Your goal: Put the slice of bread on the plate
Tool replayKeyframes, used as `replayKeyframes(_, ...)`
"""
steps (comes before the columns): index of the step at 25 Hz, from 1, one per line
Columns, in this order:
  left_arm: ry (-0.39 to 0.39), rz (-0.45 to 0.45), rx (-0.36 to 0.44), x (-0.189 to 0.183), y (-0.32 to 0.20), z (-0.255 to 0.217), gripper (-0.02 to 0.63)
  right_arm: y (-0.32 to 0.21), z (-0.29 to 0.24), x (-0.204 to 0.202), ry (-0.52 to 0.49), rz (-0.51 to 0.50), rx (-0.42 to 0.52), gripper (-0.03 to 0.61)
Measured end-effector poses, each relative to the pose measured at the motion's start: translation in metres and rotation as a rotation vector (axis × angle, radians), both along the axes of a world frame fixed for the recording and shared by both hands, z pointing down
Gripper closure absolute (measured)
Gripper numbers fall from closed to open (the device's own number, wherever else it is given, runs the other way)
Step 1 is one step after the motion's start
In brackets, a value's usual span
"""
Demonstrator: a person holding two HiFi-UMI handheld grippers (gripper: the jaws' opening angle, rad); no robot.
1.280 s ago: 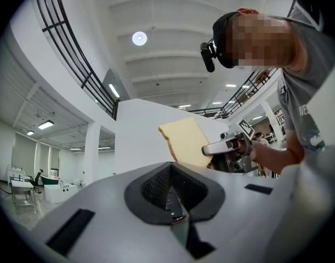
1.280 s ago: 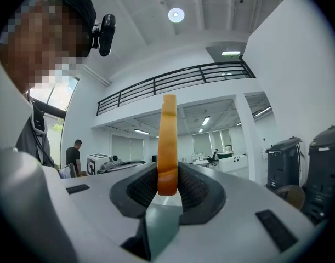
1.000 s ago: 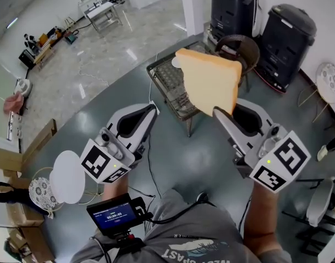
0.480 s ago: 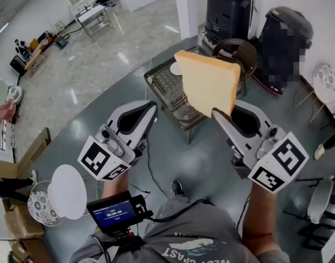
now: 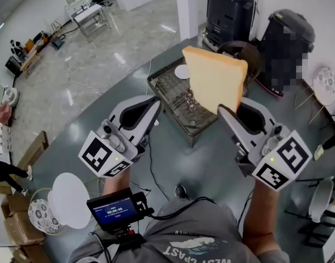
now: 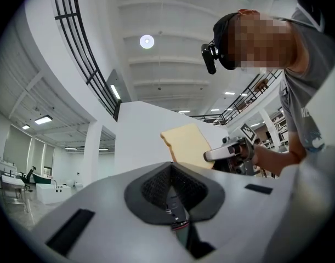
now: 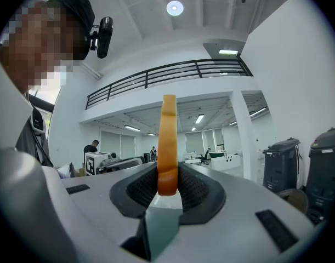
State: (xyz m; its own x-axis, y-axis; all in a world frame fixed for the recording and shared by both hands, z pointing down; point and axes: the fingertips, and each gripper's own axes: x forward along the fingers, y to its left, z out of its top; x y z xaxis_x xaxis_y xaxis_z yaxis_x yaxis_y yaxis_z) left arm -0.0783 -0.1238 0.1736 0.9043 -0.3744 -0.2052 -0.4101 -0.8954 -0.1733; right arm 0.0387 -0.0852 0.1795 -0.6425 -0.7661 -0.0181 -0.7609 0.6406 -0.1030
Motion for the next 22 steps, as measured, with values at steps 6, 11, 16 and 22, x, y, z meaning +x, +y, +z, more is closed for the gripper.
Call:
replayKeyframes(6,0.017,0.014,0.002,-0.007,-0.021,-0.001,0.607,-0.02,-0.002,-0.007,0.013,0.014,-0.001,0.485)
replayKeyframes(11,0.013,0.004,-0.013,0.001,-0.03,0.005,0.607,-0.031,0.001,0.002,0.01,0.003,-0.012,0.485)
replayKeyframes(16,-0.009,-0.029,-0.021,0.031,-0.053,0.007,0.607,-0.056,0.004,0.032,-0.012,-0.031,-0.013,0.485)
replayKeyframes(22,-0.053,-0.072,0.007,0.075,-0.078,0.001,0.607,-0.084,0.003,0.069,-0.034,-0.089,0.012,0.485)
